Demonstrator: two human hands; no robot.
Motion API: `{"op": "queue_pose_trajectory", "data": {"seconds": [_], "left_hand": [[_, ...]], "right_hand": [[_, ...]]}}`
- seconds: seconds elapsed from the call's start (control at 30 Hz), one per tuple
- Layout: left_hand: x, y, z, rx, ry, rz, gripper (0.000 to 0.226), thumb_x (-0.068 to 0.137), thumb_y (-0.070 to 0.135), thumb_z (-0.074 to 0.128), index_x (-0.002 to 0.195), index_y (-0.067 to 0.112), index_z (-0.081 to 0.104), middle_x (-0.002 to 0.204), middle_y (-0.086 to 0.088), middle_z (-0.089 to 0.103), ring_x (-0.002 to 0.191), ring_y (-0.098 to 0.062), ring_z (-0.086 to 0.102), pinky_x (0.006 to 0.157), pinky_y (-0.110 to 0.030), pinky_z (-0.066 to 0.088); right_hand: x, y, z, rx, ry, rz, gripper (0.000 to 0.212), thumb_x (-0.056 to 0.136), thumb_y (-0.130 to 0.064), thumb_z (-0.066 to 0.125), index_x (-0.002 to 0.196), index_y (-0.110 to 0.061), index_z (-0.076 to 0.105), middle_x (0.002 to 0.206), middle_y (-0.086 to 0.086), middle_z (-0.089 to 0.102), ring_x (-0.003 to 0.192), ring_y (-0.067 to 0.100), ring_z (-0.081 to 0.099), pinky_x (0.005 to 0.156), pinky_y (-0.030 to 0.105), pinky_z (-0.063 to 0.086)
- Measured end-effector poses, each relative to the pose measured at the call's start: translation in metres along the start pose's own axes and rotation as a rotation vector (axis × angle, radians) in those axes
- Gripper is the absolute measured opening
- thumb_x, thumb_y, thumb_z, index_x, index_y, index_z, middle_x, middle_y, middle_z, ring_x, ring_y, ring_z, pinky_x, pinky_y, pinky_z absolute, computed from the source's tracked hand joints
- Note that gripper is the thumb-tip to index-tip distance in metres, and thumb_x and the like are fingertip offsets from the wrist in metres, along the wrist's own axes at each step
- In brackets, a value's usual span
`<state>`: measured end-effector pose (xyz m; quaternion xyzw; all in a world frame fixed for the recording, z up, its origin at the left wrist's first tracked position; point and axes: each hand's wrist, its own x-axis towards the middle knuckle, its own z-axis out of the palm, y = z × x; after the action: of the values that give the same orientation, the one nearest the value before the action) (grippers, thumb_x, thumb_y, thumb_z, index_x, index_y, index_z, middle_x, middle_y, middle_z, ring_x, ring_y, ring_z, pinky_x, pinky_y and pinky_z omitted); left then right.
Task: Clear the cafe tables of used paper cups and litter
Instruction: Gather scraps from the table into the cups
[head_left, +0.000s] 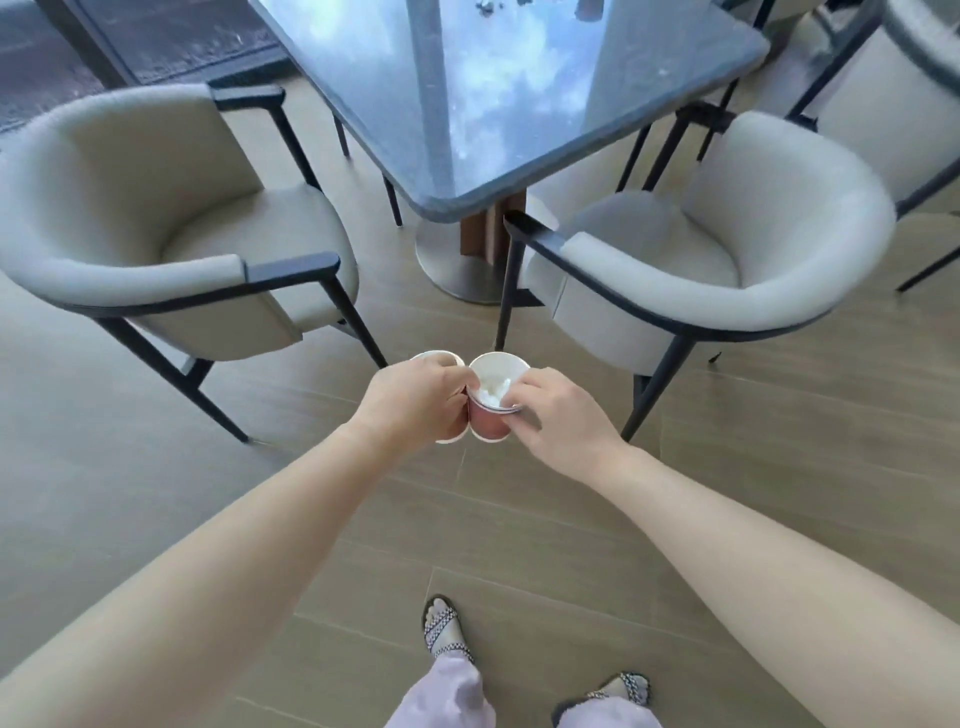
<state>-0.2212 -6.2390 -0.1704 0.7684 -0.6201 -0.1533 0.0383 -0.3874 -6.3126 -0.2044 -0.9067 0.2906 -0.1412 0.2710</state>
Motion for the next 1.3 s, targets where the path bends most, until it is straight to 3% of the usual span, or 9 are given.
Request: {"op": "queue_pose_trajectory", "data": {"seconds": [0.17,0.33,0.47,0.73,1.07,1.2,1.3], "left_hand": [[-0.015,-0.013,-0.044,-0.012,0.047,0.005,0.029,0.090,0.026,0.047,0.114,0.036,0.058,0.118,0.017,0.058,0.100,-0.014,0.058,0.073,-0.027,0.045],[-0.024,-0.023,-0.070,-0.057,0.134,-0.034,0.026,0.089,0.028,0.050,0.111,0.035,0.061,0.114,0.016,0.061,0.101,-0.015,0.057,0.069,-0.023,0.033],[-0.022,-0.022,-0.082,-0.092,0.155,-0.035,0.022,0.088,0.028,0.052,0.106,0.036,0.062,0.111,0.016,0.060,0.097,-0.013,0.057,0.067,-0.022,0.032],[0.008,0.013,-0.082,-0.097,0.165,0.037,0.014,0.085,0.032,0.055,0.095,0.039,0.062,0.094,0.018,0.059,0.075,-0.004,0.048,0.052,-0.017,0.028],[0.106,0.160,-0.059,-0.083,0.128,0.155,0.012,0.082,0.034,0.060,0.090,0.042,0.060,0.082,0.023,0.050,0.072,-0.002,0.048,0.051,-0.016,0.027],[0.150,0.250,-0.044,-0.075,0.065,0.223,0.014,0.085,0.035,0.057,0.097,0.040,0.061,0.092,0.017,0.059,0.084,-0.008,0.056,0.064,-0.026,0.044],[0.178,0.315,-0.030,-0.101,0.062,0.272,0.016,0.086,0.031,0.055,0.098,0.038,0.063,0.094,0.014,0.061,0.086,-0.010,0.058,0.071,-0.028,0.048]], "right_hand": [[0.011,-0.039,-0.013,0.004,0.070,0.049,0.012,0.081,-0.010,0.065,0.092,-0.007,0.068,0.096,0.007,0.065,0.093,0.025,0.055,0.077,0.027,0.040],[0.022,-0.059,-0.017,0.006,0.122,0.065,0.012,0.079,-0.009,0.066,0.091,-0.009,0.068,0.094,0.004,0.065,0.092,0.023,0.055,0.077,0.025,0.041],[0.027,-0.067,-0.023,0.020,0.167,0.054,0.008,0.079,-0.009,0.067,0.087,-0.010,0.068,0.090,0.003,0.066,0.086,0.025,0.056,0.073,0.030,0.045],[0.017,-0.040,-0.057,0.024,0.232,0.109,0.009,0.078,-0.010,0.067,0.087,-0.013,0.068,0.090,0.001,0.067,0.086,0.022,0.056,0.073,0.028,0.044],[-0.033,0.087,-0.152,0.030,0.328,0.230,0.010,0.077,-0.011,0.067,0.086,-0.013,0.068,0.089,0.001,0.066,0.087,0.021,0.058,0.073,0.029,0.046],[-0.068,0.155,-0.203,0.021,0.356,0.309,0.009,0.079,-0.011,0.065,0.087,-0.012,0.068,0.090,0.002,0.066,0.089,0.022,0.057,0.075,0.034,0.047],[-0.097,0.203,-0.238,0.001,0.376,0.356,0.010,0.079,-0.011,0.064,0.087,-0.013,0.068,0.091,0.001,0.066,0.090,0.022,0.056,0.074,0.026,0.043]]}}
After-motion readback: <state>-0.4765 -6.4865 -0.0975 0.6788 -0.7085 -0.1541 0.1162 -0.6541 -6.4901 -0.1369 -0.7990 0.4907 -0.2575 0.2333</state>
